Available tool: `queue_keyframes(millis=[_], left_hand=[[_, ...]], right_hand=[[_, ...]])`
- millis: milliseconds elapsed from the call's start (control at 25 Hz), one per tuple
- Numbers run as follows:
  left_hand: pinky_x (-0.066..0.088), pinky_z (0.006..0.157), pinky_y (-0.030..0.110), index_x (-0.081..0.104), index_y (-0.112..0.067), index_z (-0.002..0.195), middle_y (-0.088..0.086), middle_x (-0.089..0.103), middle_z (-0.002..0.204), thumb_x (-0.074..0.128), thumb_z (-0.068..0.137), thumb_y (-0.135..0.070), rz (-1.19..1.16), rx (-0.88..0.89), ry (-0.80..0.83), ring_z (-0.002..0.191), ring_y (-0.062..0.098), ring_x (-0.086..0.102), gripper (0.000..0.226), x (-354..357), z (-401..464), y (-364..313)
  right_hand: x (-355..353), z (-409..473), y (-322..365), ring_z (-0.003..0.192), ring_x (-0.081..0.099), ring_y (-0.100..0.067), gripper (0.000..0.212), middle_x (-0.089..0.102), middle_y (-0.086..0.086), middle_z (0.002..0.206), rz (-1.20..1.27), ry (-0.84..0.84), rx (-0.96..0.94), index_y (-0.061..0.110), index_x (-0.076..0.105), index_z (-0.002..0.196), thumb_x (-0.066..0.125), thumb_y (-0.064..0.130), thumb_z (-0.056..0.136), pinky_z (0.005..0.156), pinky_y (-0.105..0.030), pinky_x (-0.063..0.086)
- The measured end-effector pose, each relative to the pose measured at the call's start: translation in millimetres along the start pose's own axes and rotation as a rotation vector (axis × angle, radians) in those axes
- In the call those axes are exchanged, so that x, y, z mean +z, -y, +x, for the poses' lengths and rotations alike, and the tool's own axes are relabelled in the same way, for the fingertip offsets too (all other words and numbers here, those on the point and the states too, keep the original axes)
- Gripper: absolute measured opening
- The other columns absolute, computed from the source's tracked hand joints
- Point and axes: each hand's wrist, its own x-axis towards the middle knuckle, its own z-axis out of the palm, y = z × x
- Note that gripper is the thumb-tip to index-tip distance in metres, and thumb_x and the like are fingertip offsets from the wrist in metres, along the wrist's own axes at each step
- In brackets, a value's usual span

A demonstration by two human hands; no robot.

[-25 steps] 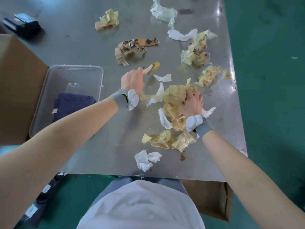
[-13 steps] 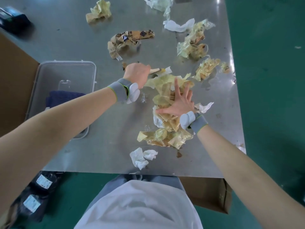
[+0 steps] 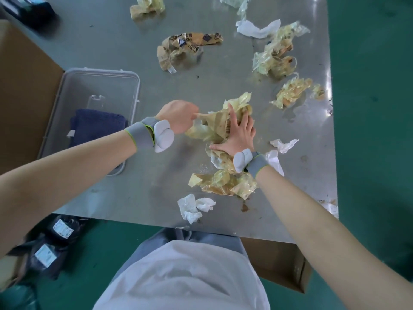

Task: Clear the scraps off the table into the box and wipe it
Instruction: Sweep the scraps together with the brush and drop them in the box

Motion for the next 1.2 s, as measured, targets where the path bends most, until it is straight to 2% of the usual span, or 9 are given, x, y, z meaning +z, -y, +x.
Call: queue_keyframes(millis=[200, 320, 400, 520, 640, 800, 1000, 1080, 1200], left_hand=[[0.045, 0.074, 0.035, 0.064, -0.014, 0.102, 0.011, 0.061, 0.091, 0.04, 0.095, -0.014, -0.18, -0.065, 0.031, 0.085, 0.031, 0.054, 0.025, 12, -18, 14], [0.044, 0.073, 0.033, 0.065, -0.015, 0.103, 0.01, 0.059, 0.091, 0.041, 0.096, -0.017, -0.272, -0.097, -0.009, 0.083, 0.031, 0.053, 0.025, 16, -26, 14], [0.039, 0.07, 0.029, 0.065, -0.013, 0.102, 0.01, 0.058, 0.088, 0.041, 0.096, -0.016, -0.282, -0.085, -0.035, 0.08, 0.03, 0.051, 0.025, 12, -32, 14], [0.039, 0.069, 0.03, 0.063, -0.011, 0.096, 0.01, 0.056, 0.083, 0.041, 0.096, -0.016, -0.278, -0.053, -0.085, 0.08, 0.032, 0.052, 0.022, 3, -35, 11], [0.038, 0.067, 0.03, 0.06, -0.012, 0.09, 0.008, 0.054, 0.081, 0.04, 0.096, -0.015, -0.278, -0.028, -0.136, 0.078, 0.03, 0.049, 0.021, -6, -40, 9], [0.048, 0.073, 0.038, 0.062, -0.008, 0.094, 0.014, 0.062, 0.085, 0.041, 0.096, -0.015, -0.27, 0.039, -0.239, 0.082, 0.036, 0.057, 0.022, -21, -47, 7], [0.044, 0.075, 0.036, 0.063, -0.006, 0.107, 0.015, 0.065, 0.096, 0.041, 0.098, -0.015, -0.301, 0.106, -0.322, 0.086, 0.035, 0.056, 0.026, -41, -57, 3], [0.04, 0.072, 0.033, 0.063, -0.007, 0.11, 0.012, 0.063, 0.094, 0.041, 0.098, -0.015, -0.327, 0.138, -0.344, 0.081, 0.03, 0.05, 0.026, -47, -64, 0], [0.037, 0.068, 0.032, 0.063, -0.008, 0.106, 0.012, 0.062, 0.09, 0.041, 0.097, -0.016, -0.331, 0.178, -0.37, 0.077, 0.028, 0.047, 0.025, -57, -71, -2]], right_hand=[[9, 0, 3, 0.117, 0.035, -0.037, 0.083, 0.033, -0.012, 0.139, 0.011, -0.001, -0.092, 0.032, 0.034, 0.136, 0.077, 0.049, 0.067, 0.097, -0.05, 0.035], [6, 2, 10, 0.105, 0.04, -0.036, 0.057, 0.045, -0.011, 0.124, 0.018, -0.002, -0.1, 0.025, 0.042, 0.13, 0.068, 0.035, 0.08, 0.09, -0.048, 0.039], [1, 4, 17, 0.096, 0.046, -0.036, 0.044, 0.054, -0.009, 0.109, 0.027, -0.023, -0.118, 0.024, 0.045, 0.121, 0.061, 0.019, 0.081, 0.084, -0.046, 0.043], [-10, 10, 17, 0.083, 0.053, -0.036, 0.04, 0.06, -0.003, 0.085, 0.045, -0.084, -0.154, 0.027, 0.046, 0.102, 0.047, 0.0, 0.073, 0.073, -0.041, 0.048], [-27, 7, 23, 0.076, 0.052, -0.035, 0.036, 0.057, -0.001, 0.077, 0.099, -0.164, -0.157, 0.021, 0.048, 0.092, 0.043, -0.006, 0.068, 0.065, -0.034, 0.043], [-53, 2, 32, 0.076, 0.053, -0.032, 0.031, 0.063, -0.007, 0.083, 0.147, -0.275, -0.156, 0.012, 0.052, 0.093, 0.047, -0.005, 0.067, 0.072, -0.034, 0.044], [-78, -12, 42, 0.079, 0.057, -0.029, 0.029, 0.064, -0.007, 0.085, 0.3, -0.414, -0.106, 0.007, 0.053, 0.094, 0.043, -0.005, 0.07, 0.068, -0.034, 0.047], [-90, -23, 47, 0.077, 0.055, -0.023, 0.028, 0.062, -0.003, 0.084, 0.379, -0.465, -0.069, 0.004, 0.055, 0.096, 0.044, -0.006, 0.072, 0.066, -0.028, 0.044], [-105, -36, 53, 0.07, 0.05, -0.016, 0.026, 0.057, 0.004, 0.074, 0.446, -0.517, -0.025, 0.003, 0.057, 0.098, 0.048, -0.006, 0.076, 0.055, -0.014, 0.036]])
